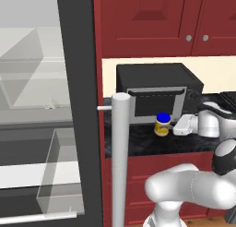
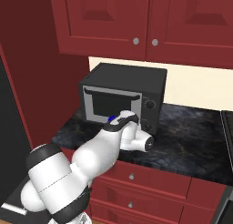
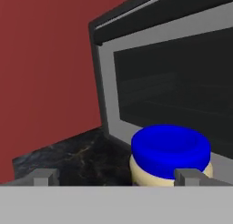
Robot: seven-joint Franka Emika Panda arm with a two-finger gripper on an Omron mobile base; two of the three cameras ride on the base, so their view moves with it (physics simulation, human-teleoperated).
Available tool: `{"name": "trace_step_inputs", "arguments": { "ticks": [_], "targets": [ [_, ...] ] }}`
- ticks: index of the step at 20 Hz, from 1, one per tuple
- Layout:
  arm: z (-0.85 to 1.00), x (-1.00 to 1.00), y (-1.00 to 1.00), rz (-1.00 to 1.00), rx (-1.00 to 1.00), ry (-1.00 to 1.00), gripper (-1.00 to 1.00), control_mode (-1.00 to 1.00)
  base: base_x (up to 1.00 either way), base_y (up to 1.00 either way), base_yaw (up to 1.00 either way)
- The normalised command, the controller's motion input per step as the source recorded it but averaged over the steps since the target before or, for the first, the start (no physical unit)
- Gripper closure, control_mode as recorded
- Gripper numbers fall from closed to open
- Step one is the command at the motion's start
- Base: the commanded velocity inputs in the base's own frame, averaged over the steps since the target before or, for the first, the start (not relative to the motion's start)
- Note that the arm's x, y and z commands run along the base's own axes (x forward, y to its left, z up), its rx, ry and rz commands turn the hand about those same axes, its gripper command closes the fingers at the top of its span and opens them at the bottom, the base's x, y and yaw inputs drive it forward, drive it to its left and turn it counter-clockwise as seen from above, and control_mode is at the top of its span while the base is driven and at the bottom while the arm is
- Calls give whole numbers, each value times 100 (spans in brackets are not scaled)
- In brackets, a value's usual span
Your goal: Place the ketchup and mayonnaise from the counter to the top shelf of the fridge. If the existing items in the fridge are on the top shelf, move them to other shelves.
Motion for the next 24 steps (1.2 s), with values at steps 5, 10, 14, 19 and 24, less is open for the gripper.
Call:
{"name": "trace_step_inputs", "arguments": {
  "ticks": [5, 10, 14, 19, 24],
  "targets": [
    [-12, 32, -5, 0, 0, 0, -100, -100, 0, 0, 0],
    [-11, 16, 0, 0, 0, 0, -100, -100, 0, 0, 0],
    [-16, 8, 0, 0, 0, -2, -100, -100, 0, 0, 0],
    [-14, 11, 0, -2, 0, -5, -100, -100, 0, 0, 0],
    [0, 15, 2, -1, 0, 0, -100, -100, 0, 0, 0]
  ]
}}
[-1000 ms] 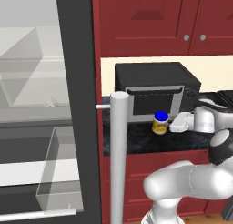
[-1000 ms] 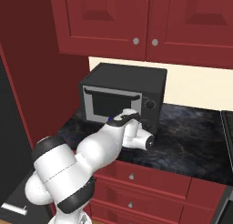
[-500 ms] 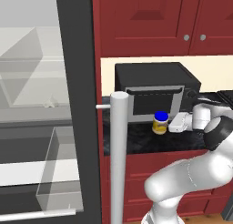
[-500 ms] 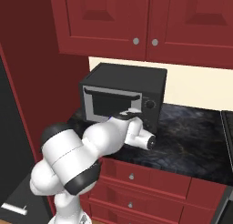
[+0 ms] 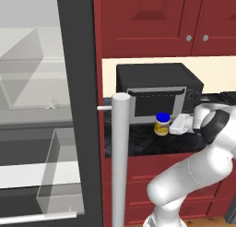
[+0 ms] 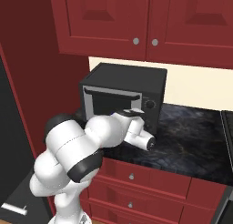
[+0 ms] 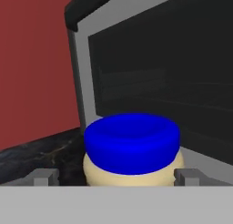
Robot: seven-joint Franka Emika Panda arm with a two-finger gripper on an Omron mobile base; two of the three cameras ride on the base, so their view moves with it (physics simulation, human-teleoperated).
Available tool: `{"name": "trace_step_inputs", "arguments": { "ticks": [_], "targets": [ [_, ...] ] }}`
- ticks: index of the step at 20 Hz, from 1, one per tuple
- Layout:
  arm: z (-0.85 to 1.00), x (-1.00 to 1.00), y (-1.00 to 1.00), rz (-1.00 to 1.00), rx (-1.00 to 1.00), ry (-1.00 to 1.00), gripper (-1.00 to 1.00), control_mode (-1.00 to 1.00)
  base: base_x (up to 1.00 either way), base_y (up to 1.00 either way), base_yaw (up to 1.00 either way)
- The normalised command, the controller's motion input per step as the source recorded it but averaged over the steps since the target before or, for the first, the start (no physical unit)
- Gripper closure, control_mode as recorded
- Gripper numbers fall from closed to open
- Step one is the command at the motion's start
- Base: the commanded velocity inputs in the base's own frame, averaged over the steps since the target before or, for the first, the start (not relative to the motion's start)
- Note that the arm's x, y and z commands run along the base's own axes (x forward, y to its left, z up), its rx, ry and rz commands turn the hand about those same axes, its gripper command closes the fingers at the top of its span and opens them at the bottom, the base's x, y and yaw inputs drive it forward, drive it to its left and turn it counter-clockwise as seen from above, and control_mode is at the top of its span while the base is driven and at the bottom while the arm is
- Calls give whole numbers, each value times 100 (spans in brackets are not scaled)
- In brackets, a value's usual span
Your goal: Place the ketchup and mayonnaise from the counter to the top shelf of the fridge. If the existing items in the fridge are on the top shelf, move them to other shelves.
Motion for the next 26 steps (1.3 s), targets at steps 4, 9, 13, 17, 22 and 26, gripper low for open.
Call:
{"name": "trace_step_inputs", "arguments": {
  "ticks": [4, 9, 13, 17, 22, 26],
  "targets": [
    [0, 22, 0, 0, 0, 0, -100, -100, 0, 0, 0],
    [3, 10, 0, 0, 0, 0, -100, -100, 0, 0, 0],
    [1, 1, 0, 0, 0, 0, -100, -100, 0, 0, 0],
    [-1, 0, 5, 1, 0, -1, -100, -100, 0, 0, 0],
    [0, 0, 26, 3, -3, -2, -100, -100, 0, 0, 0],
    [0, 0, 14, 2, -1, -1, -100, -100, 0, 0, 0]
  ]
}}
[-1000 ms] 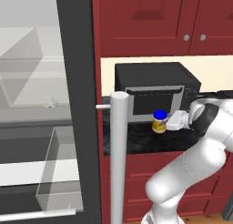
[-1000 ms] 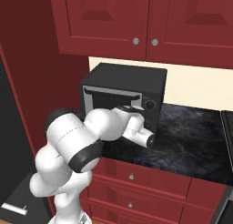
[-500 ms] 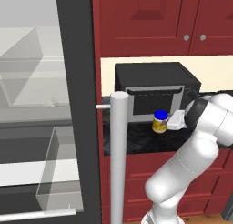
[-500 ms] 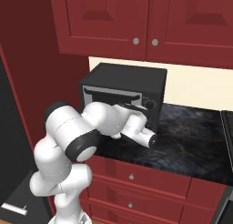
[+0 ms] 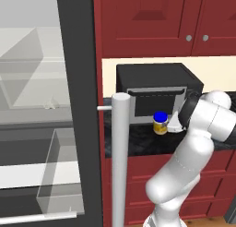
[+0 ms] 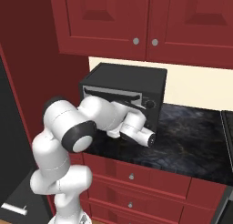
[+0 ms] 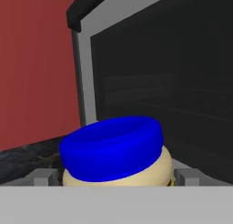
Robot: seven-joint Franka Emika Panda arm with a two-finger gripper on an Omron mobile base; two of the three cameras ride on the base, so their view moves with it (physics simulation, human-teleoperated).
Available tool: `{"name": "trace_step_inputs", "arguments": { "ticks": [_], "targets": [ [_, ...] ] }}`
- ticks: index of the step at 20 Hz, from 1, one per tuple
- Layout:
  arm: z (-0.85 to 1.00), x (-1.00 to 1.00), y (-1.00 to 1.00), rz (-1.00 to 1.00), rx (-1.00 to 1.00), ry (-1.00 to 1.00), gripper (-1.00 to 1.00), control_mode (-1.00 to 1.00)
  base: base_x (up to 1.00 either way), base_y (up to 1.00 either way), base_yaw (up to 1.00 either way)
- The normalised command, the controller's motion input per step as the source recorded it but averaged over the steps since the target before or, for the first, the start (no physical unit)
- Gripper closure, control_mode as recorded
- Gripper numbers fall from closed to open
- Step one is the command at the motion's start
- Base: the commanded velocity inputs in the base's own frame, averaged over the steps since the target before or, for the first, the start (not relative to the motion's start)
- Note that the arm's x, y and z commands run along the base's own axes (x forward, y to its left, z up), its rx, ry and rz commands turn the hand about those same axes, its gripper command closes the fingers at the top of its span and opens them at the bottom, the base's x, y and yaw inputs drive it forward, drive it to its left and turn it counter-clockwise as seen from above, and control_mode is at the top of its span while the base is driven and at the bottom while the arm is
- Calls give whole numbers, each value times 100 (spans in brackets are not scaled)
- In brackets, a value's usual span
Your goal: Place the ketchup and mayonnaise from the counter to the top shelf of the fridge. If the existing items in the fridge are on the top shelf, move them to other shelves.
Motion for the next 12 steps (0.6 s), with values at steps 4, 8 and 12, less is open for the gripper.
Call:
{"name": "trace_step_inputs", "arguments": {
  "ticks": [4, 8, 12],
  "targets": [
    [12, 1, -2, 0, 0, 0, -100, -100, 0, 0, 0],
    [4, 2, 2, 0, 0, 0, -100, -100, 0, 0, 0],
    [0, 0, 9, 3, 0, 0, -100, -100, 0, 0, 0]
  ]
}}
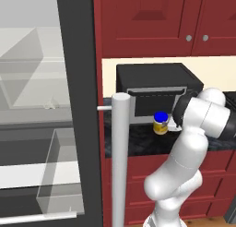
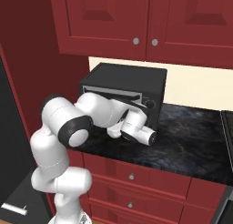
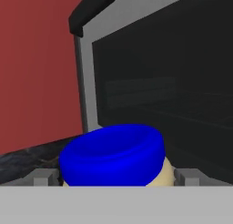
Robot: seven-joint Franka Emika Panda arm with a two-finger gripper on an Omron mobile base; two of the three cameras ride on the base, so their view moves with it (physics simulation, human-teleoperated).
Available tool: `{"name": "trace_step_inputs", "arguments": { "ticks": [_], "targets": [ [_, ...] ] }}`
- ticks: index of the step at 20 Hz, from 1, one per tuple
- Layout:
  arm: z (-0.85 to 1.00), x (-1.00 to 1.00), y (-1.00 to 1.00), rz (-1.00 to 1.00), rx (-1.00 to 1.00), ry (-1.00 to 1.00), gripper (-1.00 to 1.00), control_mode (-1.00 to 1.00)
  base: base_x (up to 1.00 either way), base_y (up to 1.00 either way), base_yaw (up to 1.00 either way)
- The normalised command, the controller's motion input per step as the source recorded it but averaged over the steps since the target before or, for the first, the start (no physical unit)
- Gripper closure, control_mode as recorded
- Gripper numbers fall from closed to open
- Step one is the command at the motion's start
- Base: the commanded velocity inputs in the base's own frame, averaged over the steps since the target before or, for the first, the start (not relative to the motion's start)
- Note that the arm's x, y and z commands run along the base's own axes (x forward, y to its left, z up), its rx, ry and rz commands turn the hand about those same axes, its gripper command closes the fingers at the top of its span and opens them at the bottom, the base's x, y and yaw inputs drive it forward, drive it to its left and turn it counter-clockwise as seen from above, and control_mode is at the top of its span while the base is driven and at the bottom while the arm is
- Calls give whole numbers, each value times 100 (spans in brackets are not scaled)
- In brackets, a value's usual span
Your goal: Place the ketchup and mayonnaise from the counter to the top shelf of the fridge. If the existing items in the fridge are on the top shelf, move them to other shelves.
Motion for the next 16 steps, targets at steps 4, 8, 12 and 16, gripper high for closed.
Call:
{"name": "trace_step_inputs", "arguments": {
  "ticks": [4, 8, 12, 16],
  "targets": [
    [0, 2, 22, 4, 0, 0, -100, -100, 0, 0, 0],
    [-4, 10, 23, 3, 0, 0, 100, -100, 0, 0, 0],
    [-6, 8, 8, 1, 0, 0, 100, -100, 0, 0, 0],
    [0, 0, 0, 0, 0, 0, 100, -100, 0, 0, 0]
  ]
}}
